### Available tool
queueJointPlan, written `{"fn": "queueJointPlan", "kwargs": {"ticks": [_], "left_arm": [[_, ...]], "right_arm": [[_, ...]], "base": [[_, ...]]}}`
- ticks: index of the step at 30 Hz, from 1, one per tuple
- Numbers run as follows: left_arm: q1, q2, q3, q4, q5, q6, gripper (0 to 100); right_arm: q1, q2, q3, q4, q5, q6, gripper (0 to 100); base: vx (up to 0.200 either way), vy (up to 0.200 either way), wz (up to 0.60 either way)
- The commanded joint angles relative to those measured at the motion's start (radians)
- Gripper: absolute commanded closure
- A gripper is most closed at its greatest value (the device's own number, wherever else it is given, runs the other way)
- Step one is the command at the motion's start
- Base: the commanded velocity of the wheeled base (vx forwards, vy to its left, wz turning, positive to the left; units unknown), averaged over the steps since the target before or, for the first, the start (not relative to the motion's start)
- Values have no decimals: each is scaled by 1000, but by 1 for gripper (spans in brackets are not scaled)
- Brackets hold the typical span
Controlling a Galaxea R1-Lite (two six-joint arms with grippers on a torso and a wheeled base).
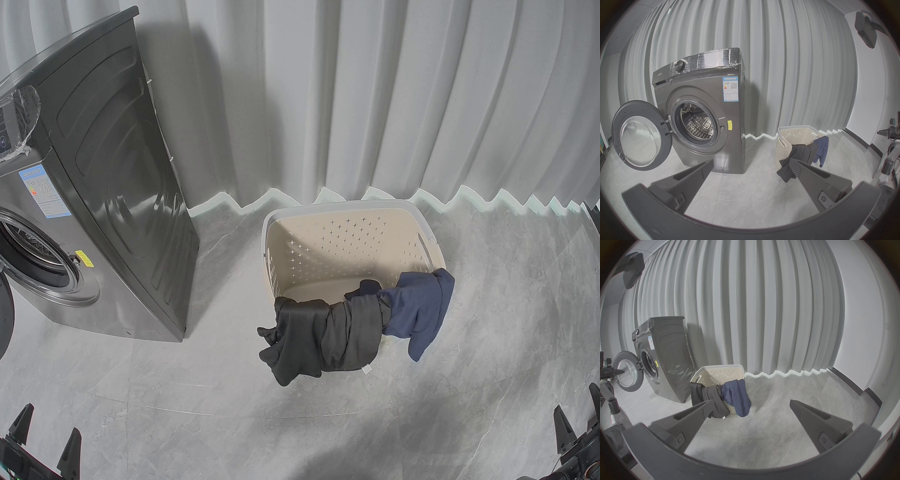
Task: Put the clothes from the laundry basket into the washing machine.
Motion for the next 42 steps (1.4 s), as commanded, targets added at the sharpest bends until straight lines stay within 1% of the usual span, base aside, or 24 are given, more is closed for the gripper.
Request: {"fn": "queueJointPlan", "kwargs": {"ticks": [1, 9, 24, 30, 39, 42], "left_arm": [[0, -18, 15, 0, 0, 0, 0], [0, -18, 15, 0, 0, 0, 0], [0, -18, 15, 0, 0, 0, 0], [0, -18, 15, -1, 0, 0, 0], [0, -18, 15, 0, 0, 0, 0], [0, -18, 15, -1, 0, 0, 0]], "right_arm": [[-1, -12, 16, 0, 0, 0, 0], [1, -12, 16, 0, 0, 0, 0], [-1, -12, 16, 0, 0, 0, 0], [1, -12, 16, 0, 0, 0, 0], [-1, -10, 16, 0, 0, 0, 0], [1, -12, 16, 0, 0, 0, 0]], "base": [[0, -200, 0], [0, -200, 0], [0, 0, 0], [200, 0, 0], [0, 0, 0], [0, -200, 0]]}}
